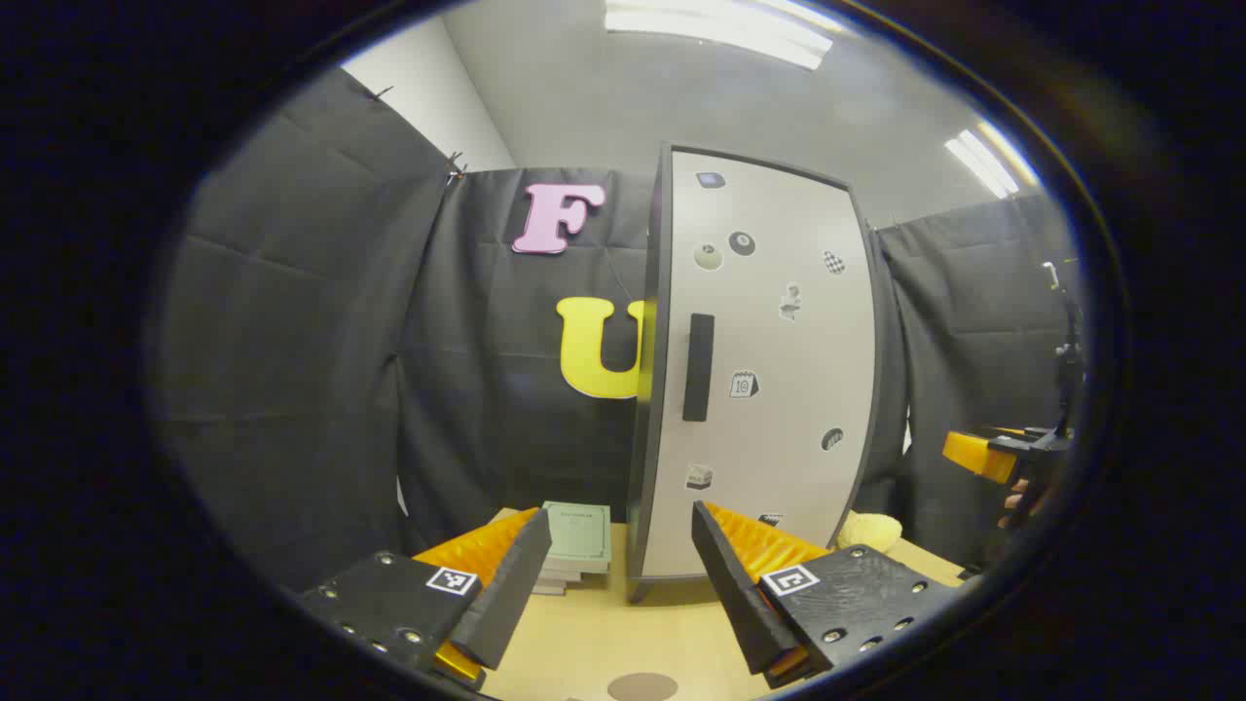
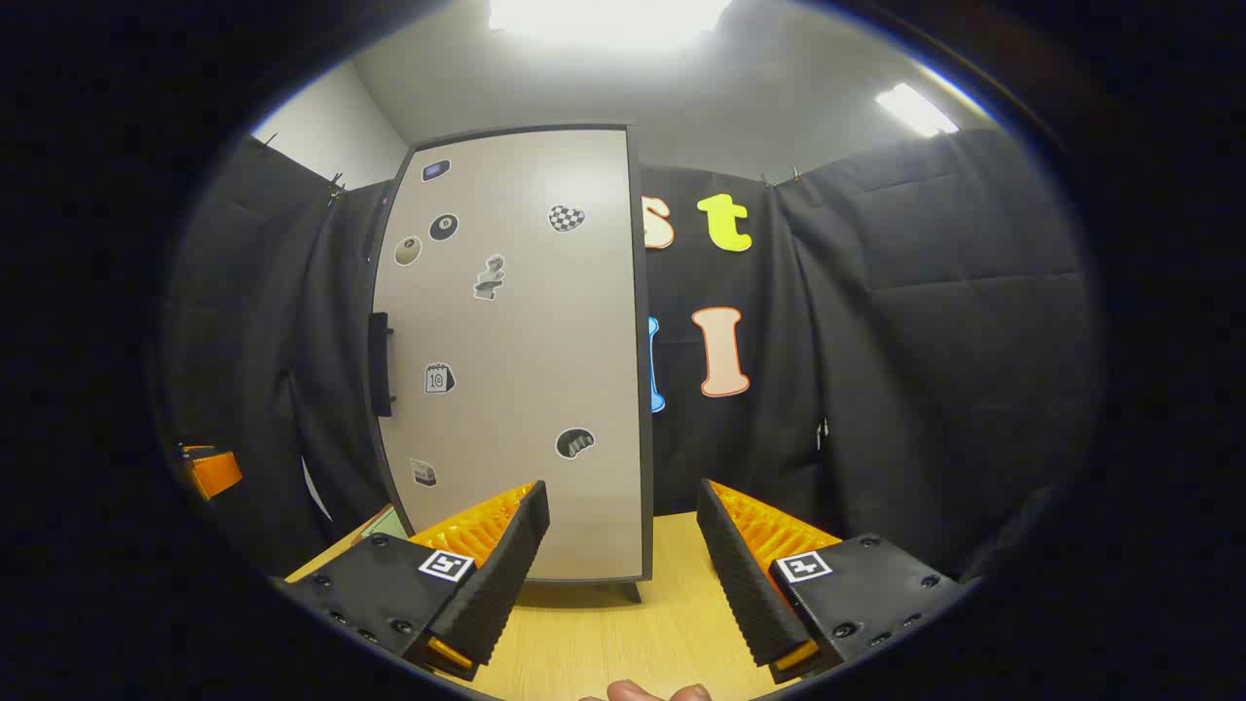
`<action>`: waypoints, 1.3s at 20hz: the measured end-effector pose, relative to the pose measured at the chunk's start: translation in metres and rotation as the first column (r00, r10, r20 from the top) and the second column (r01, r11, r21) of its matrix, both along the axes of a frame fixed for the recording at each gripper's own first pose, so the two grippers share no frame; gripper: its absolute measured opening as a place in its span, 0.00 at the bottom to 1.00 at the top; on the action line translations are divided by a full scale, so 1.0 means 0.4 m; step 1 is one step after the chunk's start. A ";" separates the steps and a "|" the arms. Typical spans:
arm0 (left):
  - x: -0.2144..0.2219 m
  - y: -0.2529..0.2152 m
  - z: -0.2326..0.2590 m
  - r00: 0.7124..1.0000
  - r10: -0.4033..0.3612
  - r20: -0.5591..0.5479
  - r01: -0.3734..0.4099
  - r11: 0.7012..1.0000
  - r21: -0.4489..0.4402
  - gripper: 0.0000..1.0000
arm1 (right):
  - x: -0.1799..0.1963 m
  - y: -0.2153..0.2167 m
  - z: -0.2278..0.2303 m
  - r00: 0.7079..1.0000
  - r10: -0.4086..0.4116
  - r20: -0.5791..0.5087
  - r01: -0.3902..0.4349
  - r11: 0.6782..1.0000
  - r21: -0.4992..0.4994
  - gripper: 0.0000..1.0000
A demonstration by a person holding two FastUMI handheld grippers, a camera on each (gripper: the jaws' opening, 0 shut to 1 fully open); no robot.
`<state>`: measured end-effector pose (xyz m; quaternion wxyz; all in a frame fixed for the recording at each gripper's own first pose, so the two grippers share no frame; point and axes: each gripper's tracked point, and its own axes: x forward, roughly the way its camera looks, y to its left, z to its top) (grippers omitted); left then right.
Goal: Open the cabinet door with the right hand, grasp the bottle in the cabinet with the left hand and place it on the coaster, then close the cabinet door with the right hand.
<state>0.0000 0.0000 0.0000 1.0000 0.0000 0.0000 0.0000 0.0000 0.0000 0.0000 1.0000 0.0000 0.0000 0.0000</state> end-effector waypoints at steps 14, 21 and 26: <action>-0.002 0.034 -0.026 1.000 0.023 -0.018 -0.023 1.000 -0.020 0.88 | 0.023 0.045 0.015 1.000 0.016 -0.012 -0.016 1.000 0.026 0.97; -0.049 0.075 -0.077 0.997 0.053 -0.048 -0.054 0.998 -0.019 0.88 | 0.054 0.118 0.067 0.996 0.084 -0.004 -0.084 0.996 0.003 0.95; -0.090 0.098 -0.107 0.994 0.081 -0.069 -0.083 0.996 -0.021 0.88 | 0.092 0.192 0.147 0.988 0.154 0.025 -0.154 0.988 -0.001 0.95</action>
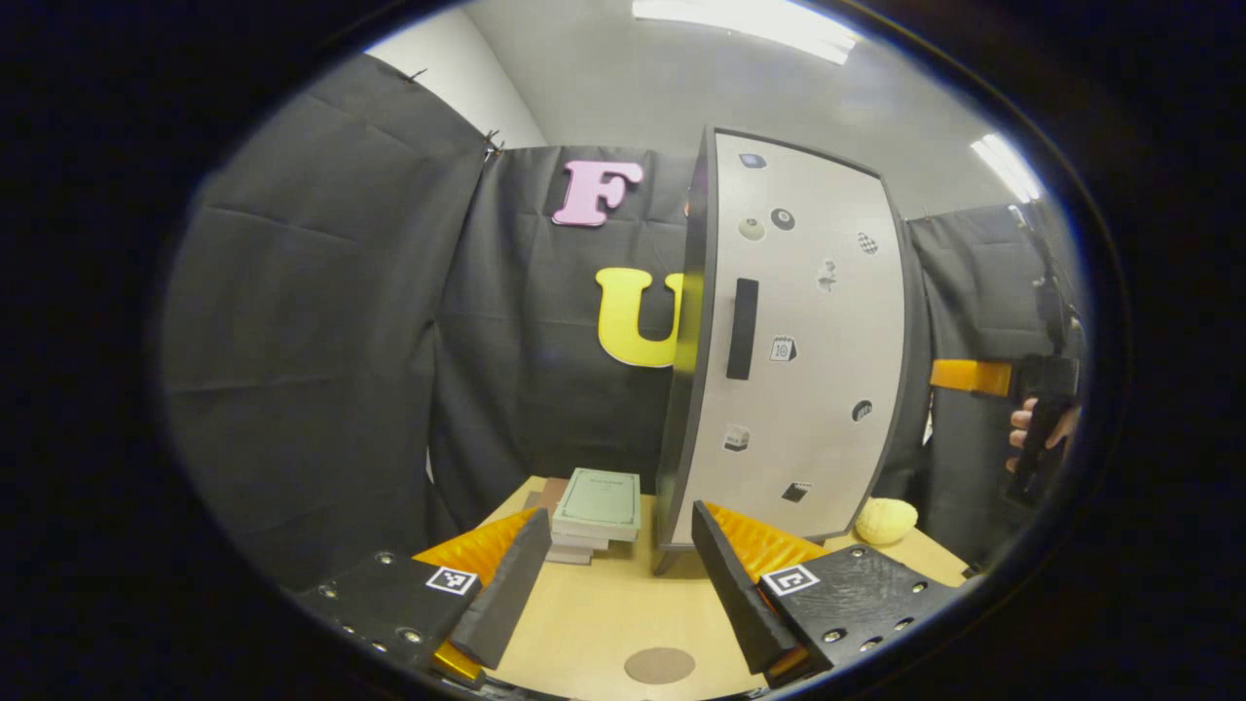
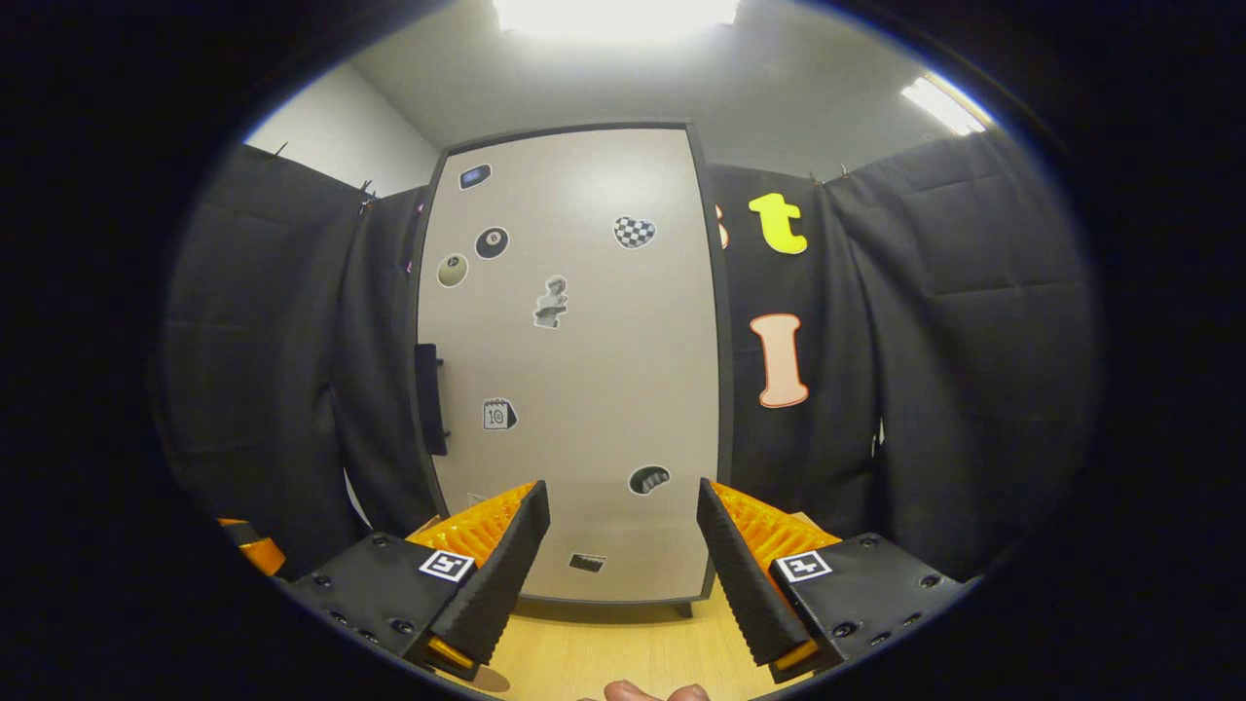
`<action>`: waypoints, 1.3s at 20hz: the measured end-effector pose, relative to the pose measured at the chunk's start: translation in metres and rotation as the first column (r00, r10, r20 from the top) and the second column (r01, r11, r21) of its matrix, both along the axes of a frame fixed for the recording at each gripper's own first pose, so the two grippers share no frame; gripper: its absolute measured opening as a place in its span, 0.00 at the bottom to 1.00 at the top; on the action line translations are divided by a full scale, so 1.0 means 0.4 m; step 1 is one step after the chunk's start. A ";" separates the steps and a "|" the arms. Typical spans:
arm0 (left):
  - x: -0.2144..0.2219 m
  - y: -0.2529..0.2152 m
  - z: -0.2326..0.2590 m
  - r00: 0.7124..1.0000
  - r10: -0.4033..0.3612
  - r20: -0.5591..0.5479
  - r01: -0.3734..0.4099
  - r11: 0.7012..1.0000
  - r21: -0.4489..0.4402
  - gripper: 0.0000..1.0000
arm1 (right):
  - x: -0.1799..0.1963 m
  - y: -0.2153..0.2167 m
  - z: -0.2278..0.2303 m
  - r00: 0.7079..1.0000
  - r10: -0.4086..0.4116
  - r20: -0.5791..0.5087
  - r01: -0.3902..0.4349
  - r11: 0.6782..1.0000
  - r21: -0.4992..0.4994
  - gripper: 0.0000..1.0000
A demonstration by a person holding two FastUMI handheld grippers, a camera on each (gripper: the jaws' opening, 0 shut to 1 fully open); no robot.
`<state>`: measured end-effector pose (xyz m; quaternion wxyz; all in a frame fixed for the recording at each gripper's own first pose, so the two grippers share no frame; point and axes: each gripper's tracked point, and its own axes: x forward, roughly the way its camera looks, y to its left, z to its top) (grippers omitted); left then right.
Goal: Open the cabinet door with the right hand, grasp the bottle in the cabinet with the left hand and place it on the coaster, then close the cabinet door with the right hand.
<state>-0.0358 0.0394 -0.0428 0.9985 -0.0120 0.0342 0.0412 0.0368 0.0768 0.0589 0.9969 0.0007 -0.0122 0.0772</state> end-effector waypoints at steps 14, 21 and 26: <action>-0.085 0.163 -0.040 0.985 0.167 -0.030 -0.170 0.980 -0.108 0.90 | 0.114 0.367 0.259 0.971 0.215 0.103 -0.218 0.976 0.021 0.95; -0.126 0.238 -0.070 0.969 0.243 -0.053 -0.247 0.966 -0.081 0.88 | 0.228 0.492 0.184 0.979 0.200 0.039 -0.197 0.979 -0.058 0.96; -0.146 0.293 -0.080 0.954 0.293 -0.059 -0.296 0.953 -0.059 0.90 | 0.313 0.544 0.125 0.985 0.175 0.002 -0.174 0.982 -0.075 0.98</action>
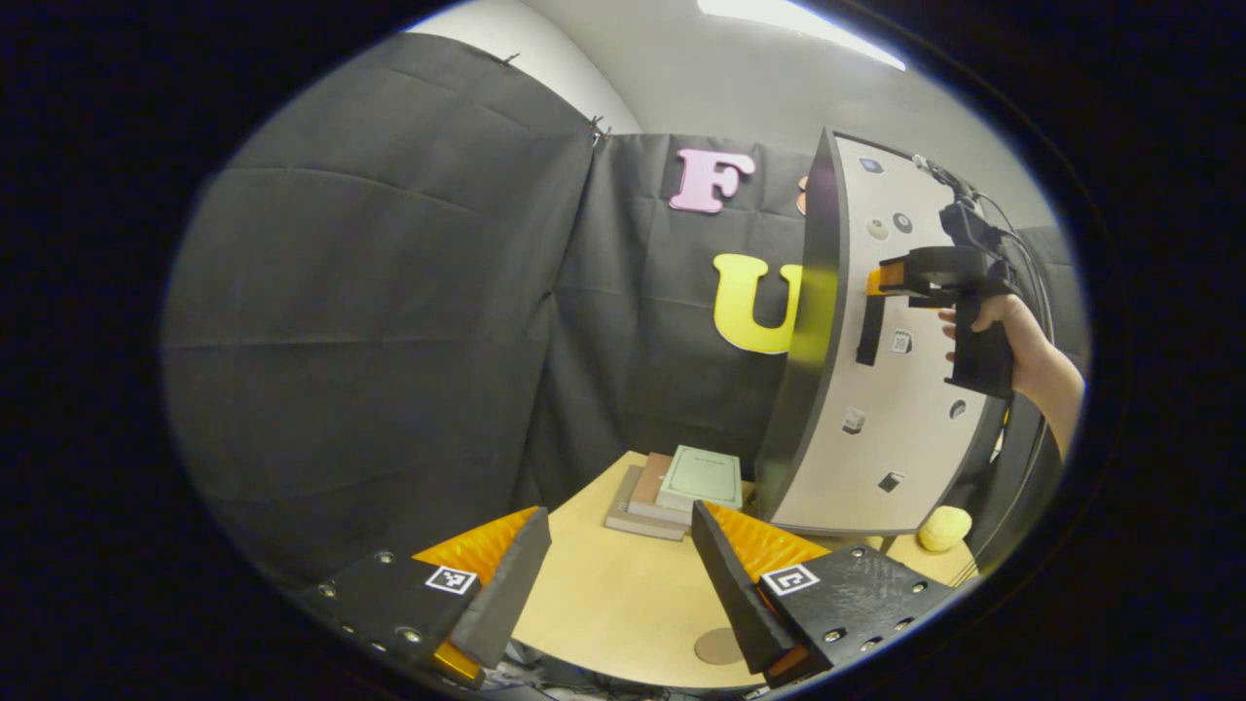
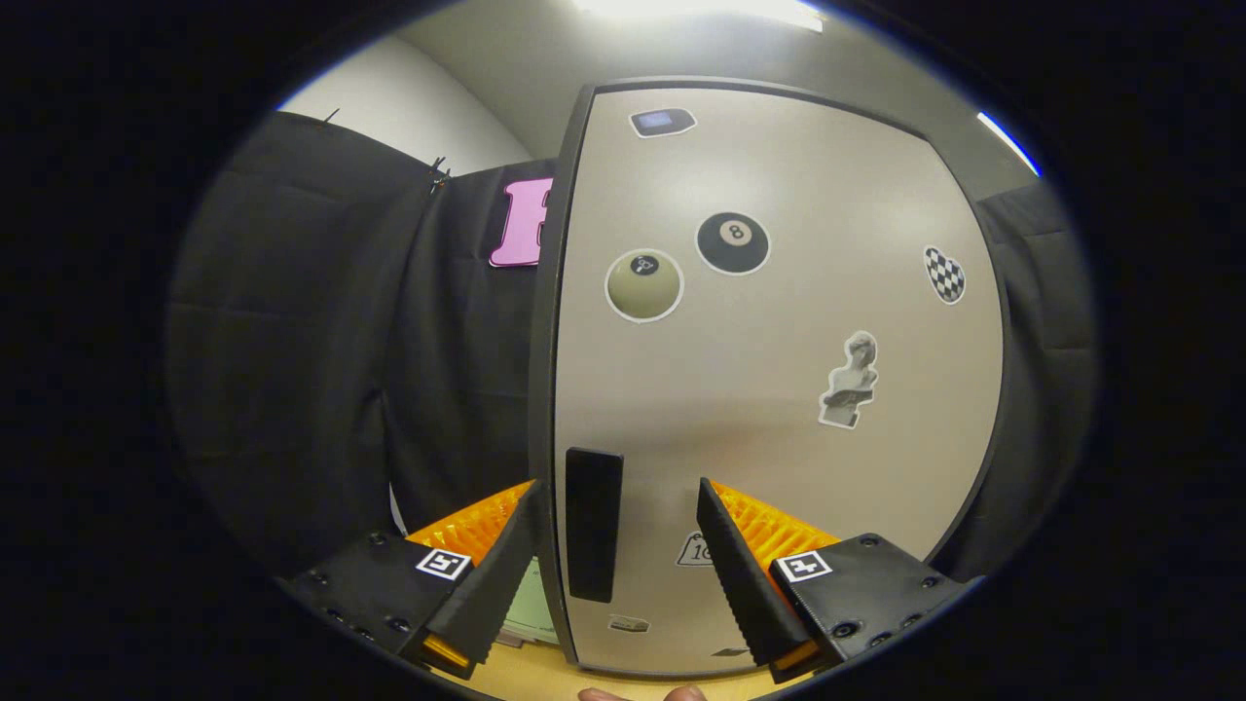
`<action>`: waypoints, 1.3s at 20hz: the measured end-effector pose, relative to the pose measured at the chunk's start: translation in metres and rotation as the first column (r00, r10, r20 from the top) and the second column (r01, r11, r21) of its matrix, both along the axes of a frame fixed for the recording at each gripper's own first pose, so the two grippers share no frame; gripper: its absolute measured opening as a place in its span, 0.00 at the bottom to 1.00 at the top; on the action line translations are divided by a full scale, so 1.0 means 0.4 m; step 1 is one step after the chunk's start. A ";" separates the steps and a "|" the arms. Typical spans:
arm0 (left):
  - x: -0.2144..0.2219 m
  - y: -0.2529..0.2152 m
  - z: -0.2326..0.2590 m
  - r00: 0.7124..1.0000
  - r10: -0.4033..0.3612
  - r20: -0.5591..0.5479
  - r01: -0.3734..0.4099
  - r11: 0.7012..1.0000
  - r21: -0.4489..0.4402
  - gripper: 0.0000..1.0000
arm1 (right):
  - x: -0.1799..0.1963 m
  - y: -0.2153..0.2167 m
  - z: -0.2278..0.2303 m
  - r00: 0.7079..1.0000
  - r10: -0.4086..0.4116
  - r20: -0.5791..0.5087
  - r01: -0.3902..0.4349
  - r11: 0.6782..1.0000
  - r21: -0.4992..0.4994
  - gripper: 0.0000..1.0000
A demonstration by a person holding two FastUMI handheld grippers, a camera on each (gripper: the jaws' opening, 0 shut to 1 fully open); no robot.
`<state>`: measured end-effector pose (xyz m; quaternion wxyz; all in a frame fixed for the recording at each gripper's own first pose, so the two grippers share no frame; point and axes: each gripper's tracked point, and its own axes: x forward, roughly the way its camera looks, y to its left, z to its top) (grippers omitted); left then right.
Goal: Open the cabinet door with the right hand, grasp the bottle in the cabinet with the left hand and place it on the coaster, then close the cabinet door with the right hand.
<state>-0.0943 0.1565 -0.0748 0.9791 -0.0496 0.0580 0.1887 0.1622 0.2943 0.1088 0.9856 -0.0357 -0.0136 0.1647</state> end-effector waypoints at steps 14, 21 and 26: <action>-0.021 0.025 -0.009 1.000 0.027 -0.009 -0.027 1.000 -0.015 0.88 | 0.057 0.052 -0.036 0.996 -0.052 -0.078 0.053 0.999 0.010 0.38; -0.020 0.027 -0.009 1.000 0.024 -0.001 -0.024 0.999 -0.023 0.88 | 0.052 0.055 -0.041 0.994 0.011 -0.110 -0.010 1.000 0.008 0.10; -0.016 0.027 -0.014 1.000 0.018 0.000 -0.018 0.999 -0.041 0.88 | 0.028 0.051 -0.041 0.992 0.055 -0.110 -0.056 0.998 -0.010 0.13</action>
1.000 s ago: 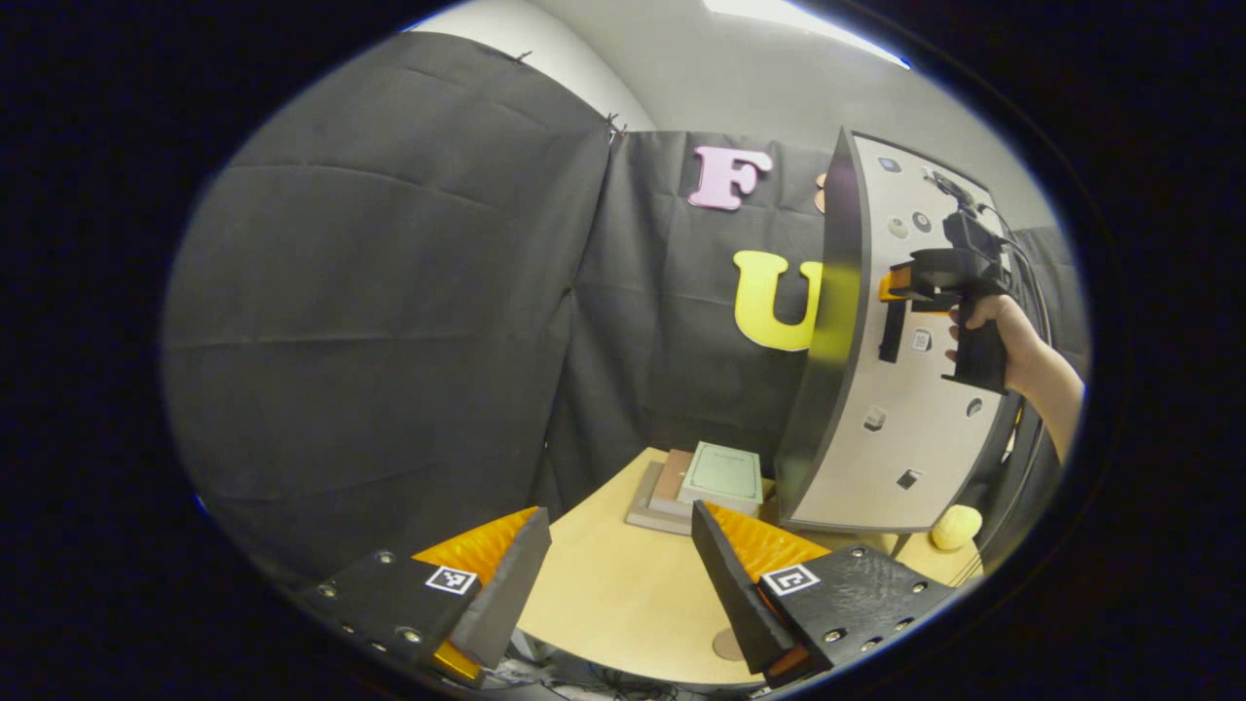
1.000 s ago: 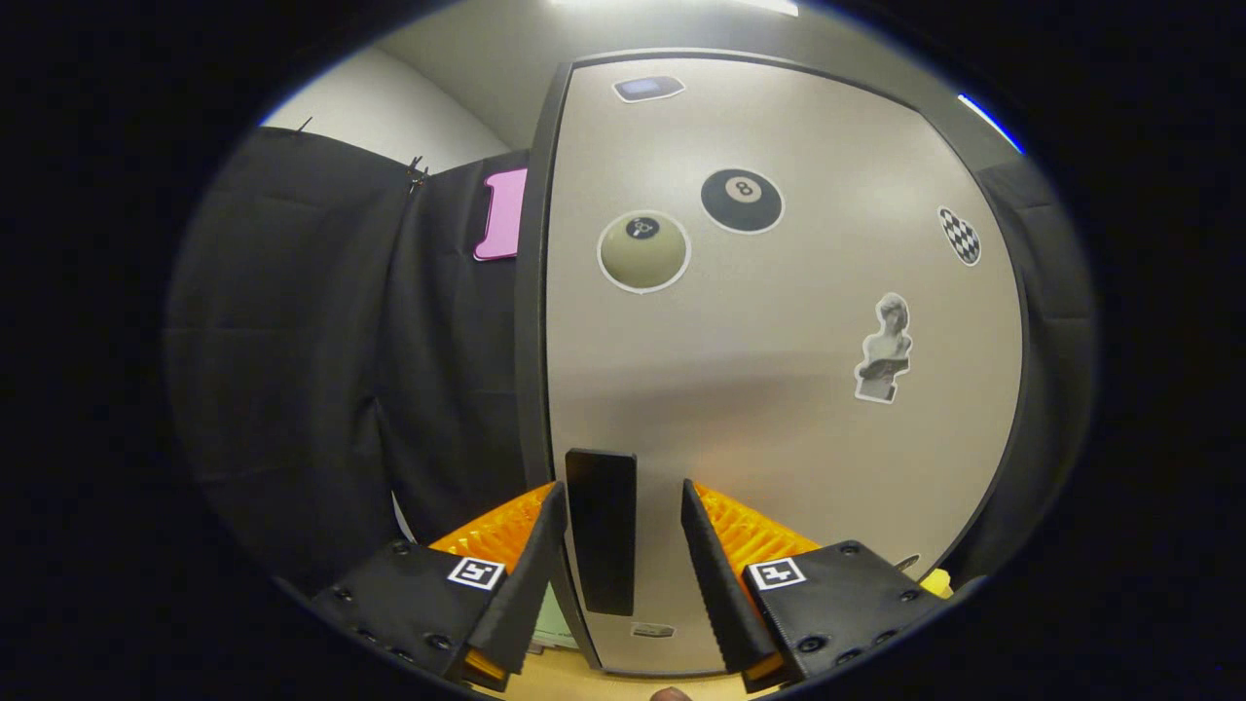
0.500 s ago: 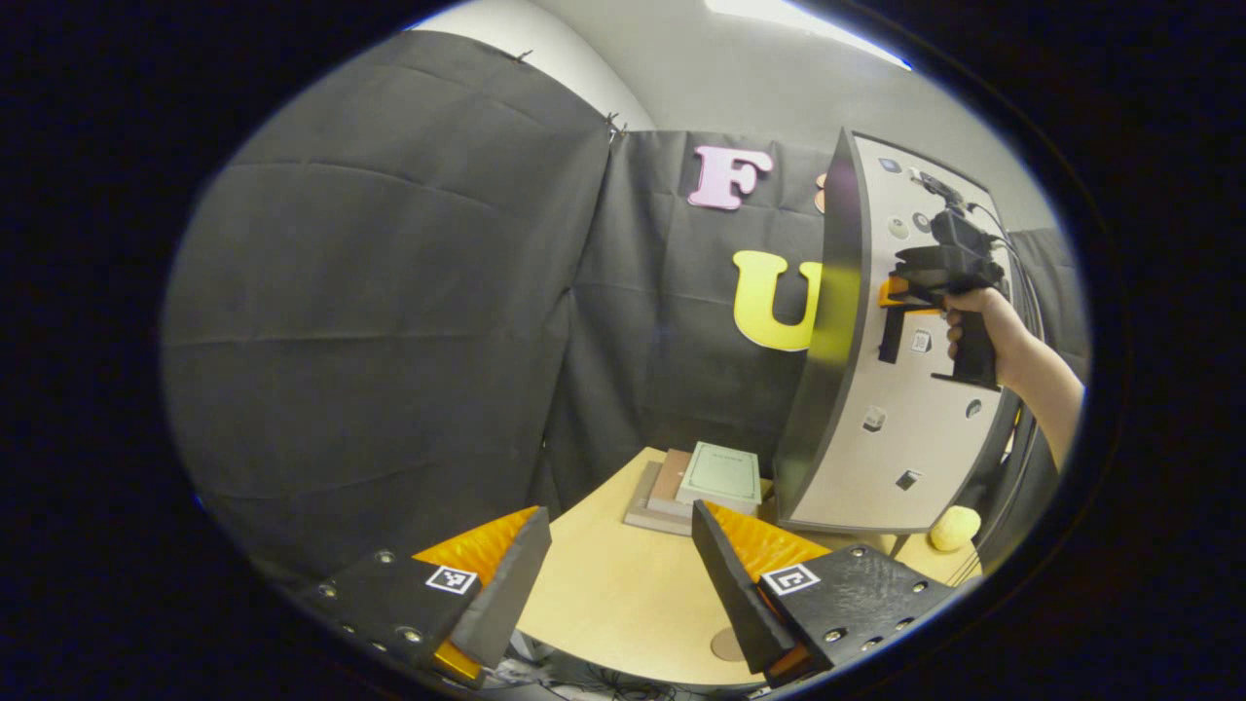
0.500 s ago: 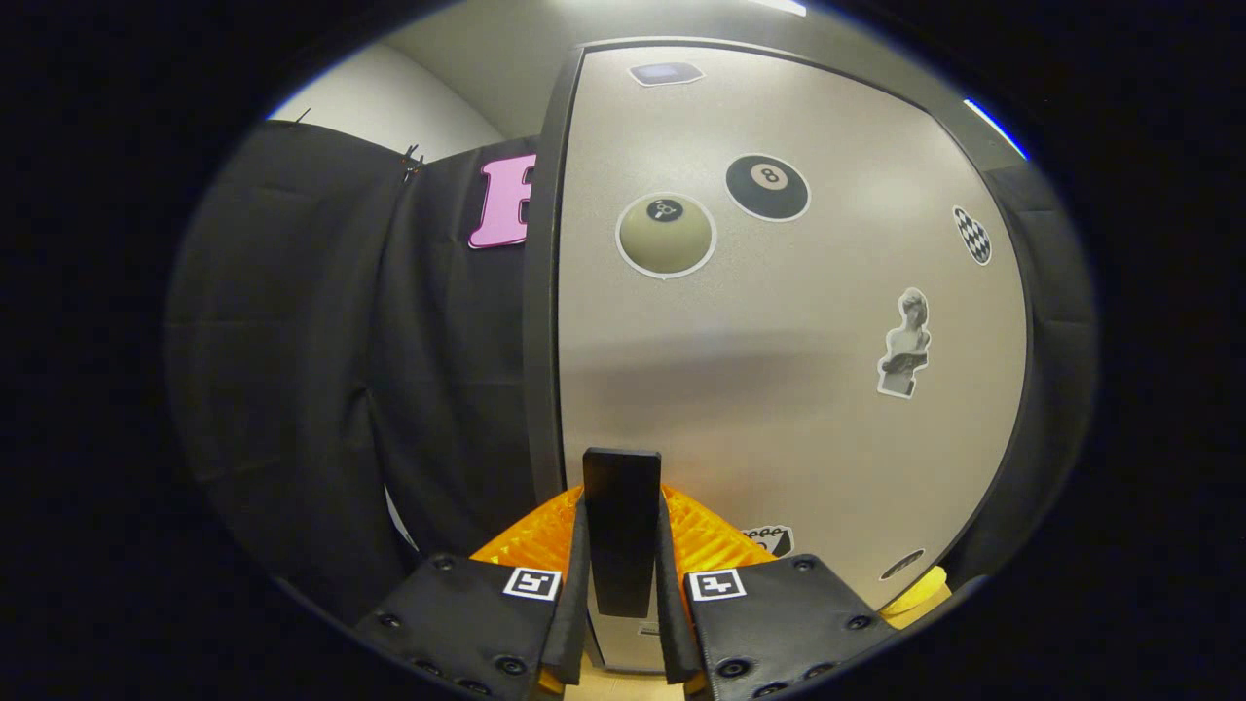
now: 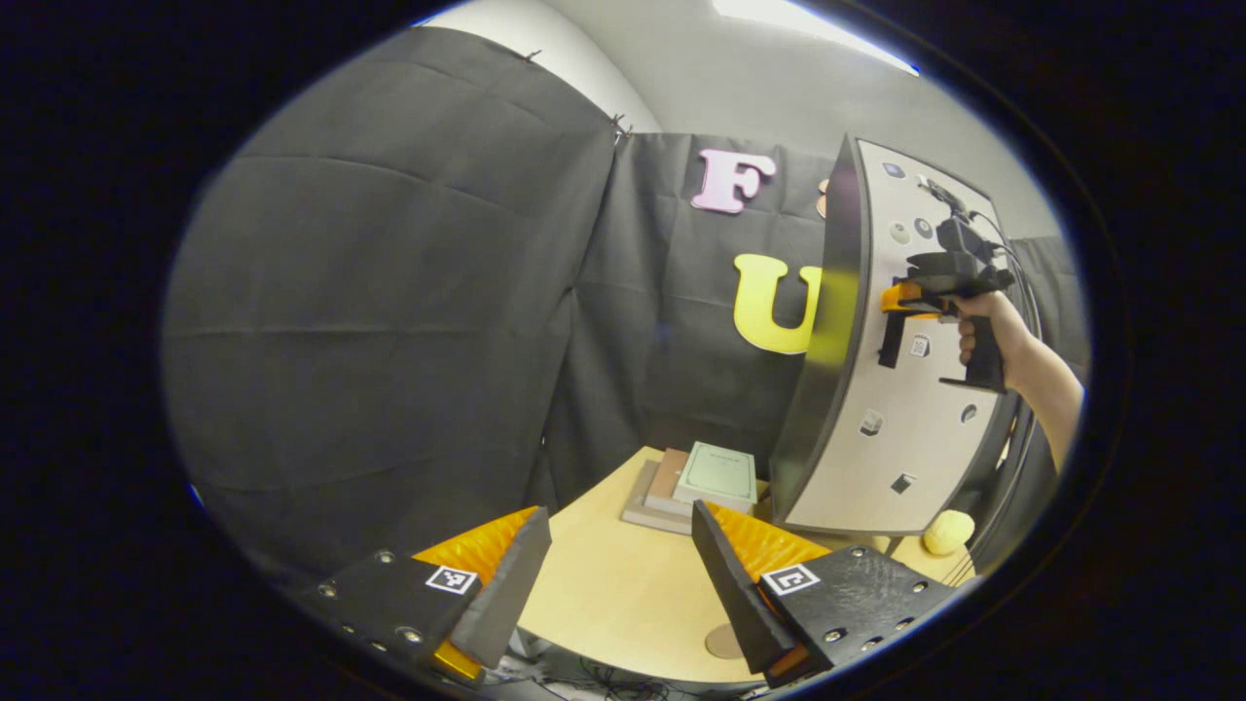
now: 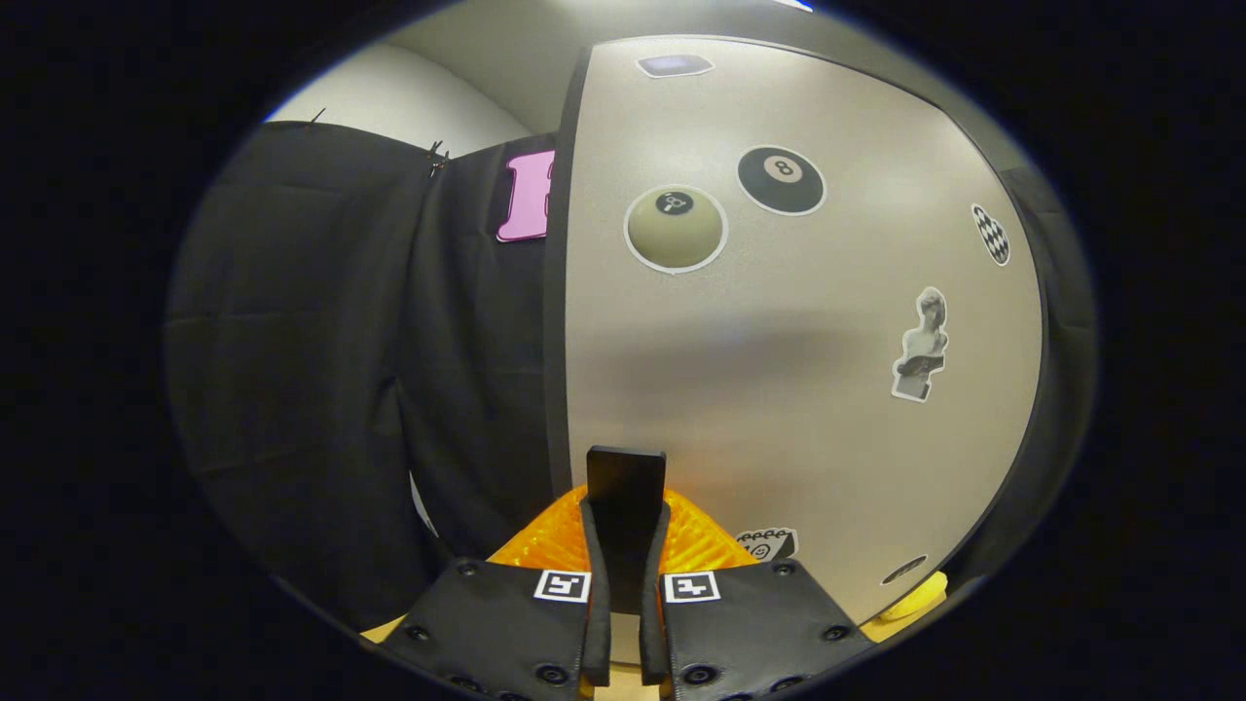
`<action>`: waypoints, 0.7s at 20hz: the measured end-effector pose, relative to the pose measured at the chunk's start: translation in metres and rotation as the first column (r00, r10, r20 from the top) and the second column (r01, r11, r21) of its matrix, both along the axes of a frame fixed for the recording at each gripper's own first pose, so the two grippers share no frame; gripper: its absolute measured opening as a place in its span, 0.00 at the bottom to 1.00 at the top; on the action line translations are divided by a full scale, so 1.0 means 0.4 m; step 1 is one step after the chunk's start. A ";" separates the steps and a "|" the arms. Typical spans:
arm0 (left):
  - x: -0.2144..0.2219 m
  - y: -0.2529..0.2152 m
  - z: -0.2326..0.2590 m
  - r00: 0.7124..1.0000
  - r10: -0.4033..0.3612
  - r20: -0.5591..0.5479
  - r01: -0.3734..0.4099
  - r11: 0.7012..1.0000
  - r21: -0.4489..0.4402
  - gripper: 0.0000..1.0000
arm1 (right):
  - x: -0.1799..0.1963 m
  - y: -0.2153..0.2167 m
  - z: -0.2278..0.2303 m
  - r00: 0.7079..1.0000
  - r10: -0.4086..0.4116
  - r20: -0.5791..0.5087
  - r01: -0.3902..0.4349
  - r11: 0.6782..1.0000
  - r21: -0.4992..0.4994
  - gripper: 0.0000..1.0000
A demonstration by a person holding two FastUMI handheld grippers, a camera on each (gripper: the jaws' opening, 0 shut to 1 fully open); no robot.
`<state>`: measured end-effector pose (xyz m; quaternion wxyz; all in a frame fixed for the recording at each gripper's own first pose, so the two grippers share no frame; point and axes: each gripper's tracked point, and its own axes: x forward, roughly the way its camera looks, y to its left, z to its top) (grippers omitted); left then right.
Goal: Open the cabinet door with the right hand, grasp the bottle in the cabinet with the left hand and place it on the coaster, then close the cabinet door with the right hand.
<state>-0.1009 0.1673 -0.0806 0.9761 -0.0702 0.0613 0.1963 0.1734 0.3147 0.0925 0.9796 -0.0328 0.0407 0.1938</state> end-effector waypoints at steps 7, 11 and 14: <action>-0.010 -0.031 0.015 0.998 -0.056 -0.038 0.057 0.998 0.015 0.90 | -0.080 -0.016 0.007 0.996 0.089 -0.023 -0.090 0.996 -0.010 0.14; -0.011 -0.097 0.028 0.998 -0.064 -0.026 0.065 0.998 0.028 0.88 | -0.131 -0.035 0.009 0.987 0.155 -0.033 -0.155 0.988 0.006 0.13; -0.026 -0.120 0.051 0.999 -0.033 -0.021 0.034 0.998 0.047 0.88 | -0.136 -0.045 0.005 0.979 0.203 -0.034 -0.203 0.979 0.007 0.13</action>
